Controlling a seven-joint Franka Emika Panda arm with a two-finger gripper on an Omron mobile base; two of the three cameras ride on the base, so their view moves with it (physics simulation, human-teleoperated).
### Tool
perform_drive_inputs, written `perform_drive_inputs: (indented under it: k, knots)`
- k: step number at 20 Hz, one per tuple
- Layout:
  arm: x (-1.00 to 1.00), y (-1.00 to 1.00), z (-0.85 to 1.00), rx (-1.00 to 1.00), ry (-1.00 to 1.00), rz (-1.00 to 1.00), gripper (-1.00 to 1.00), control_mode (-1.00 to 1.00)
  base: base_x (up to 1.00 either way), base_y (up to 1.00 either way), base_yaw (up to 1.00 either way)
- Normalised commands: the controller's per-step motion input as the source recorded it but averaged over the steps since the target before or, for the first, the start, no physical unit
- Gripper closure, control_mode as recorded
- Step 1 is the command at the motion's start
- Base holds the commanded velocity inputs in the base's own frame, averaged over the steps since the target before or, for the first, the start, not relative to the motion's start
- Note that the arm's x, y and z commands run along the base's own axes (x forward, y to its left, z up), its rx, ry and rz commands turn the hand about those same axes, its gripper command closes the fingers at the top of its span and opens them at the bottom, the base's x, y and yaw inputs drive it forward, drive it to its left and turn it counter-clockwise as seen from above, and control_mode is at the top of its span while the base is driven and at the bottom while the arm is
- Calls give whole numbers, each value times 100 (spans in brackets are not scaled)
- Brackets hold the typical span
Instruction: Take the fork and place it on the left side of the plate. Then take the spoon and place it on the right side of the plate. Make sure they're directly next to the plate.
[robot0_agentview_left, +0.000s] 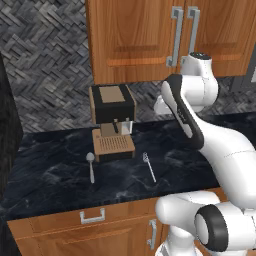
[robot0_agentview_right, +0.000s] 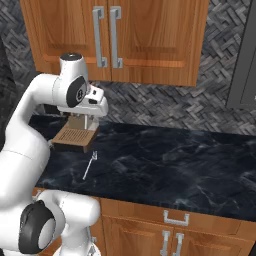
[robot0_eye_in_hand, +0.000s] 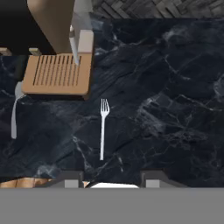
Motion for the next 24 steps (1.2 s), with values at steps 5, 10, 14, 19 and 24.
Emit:
perform_drive_inputs:
  k: [5,10,14,19,24]
  knots:
    - [-21,24,-34,-3,4,0,-100,-100,0,0,0]
    - [-36,100,-100,-24,3,0,-100,-100,0,0,0]
    - [4,55,-99,-6,23,0,-100,-100,0,0,0]
    - [28,-15,-63,7,36,0,-100,-100,0,0,0]
    - [34,-29,-34,6,20,0,-100,-100,0,0,0]
